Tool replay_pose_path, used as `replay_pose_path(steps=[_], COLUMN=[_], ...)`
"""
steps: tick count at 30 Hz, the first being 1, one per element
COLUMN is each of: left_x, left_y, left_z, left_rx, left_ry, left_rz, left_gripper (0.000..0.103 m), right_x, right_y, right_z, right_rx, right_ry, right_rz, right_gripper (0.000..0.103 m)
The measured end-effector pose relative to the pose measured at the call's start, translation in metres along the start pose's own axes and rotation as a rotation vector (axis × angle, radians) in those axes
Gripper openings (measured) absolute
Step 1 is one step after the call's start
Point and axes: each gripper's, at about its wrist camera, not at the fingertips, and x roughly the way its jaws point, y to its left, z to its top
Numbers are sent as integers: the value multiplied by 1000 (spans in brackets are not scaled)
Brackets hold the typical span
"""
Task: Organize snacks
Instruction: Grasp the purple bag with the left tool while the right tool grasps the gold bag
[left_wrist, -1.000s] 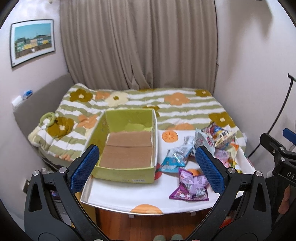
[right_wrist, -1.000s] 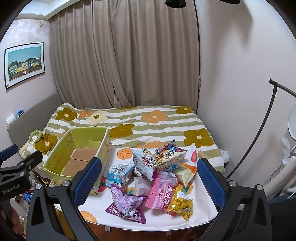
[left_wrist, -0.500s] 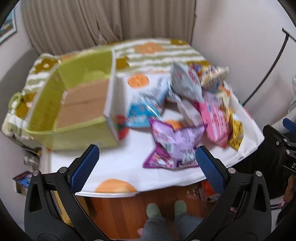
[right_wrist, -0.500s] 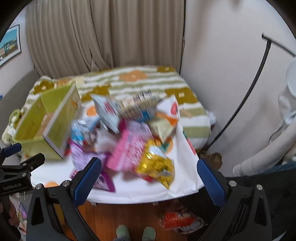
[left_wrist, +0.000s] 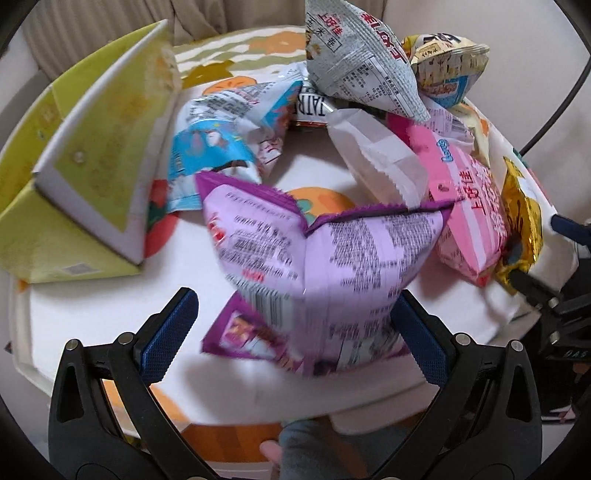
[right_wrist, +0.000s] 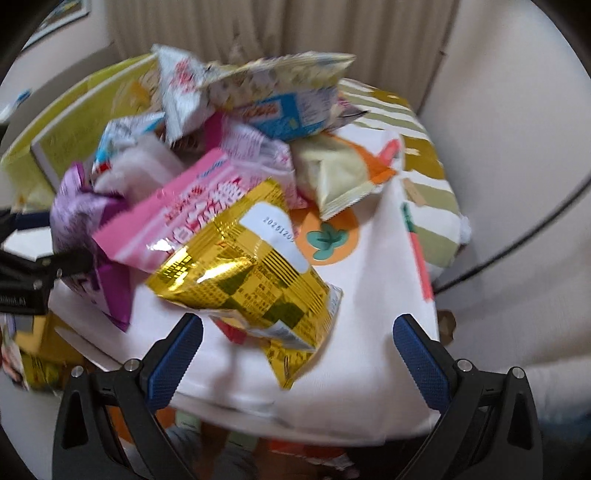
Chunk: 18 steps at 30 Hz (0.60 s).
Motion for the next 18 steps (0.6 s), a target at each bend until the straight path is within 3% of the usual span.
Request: replay_pose_path(steps=[6,9,18], left_x=[17,24,16], left_y=[-9,-8,-10], left_z=[6,8,5], left_rx=[3,-9,-21], left_ry=[12,19,29], left_rz=[-23,-33,-32], left_gripper=[103,101,87], right_x=[20,22,27], right_y=[-2,-2,-5], right_z=[2,2,6], right_rx=[-79,-98,-109], right_ry=[-5,-8,-3], right_rz=[47,71,139], right_gripper=[101,95,82])
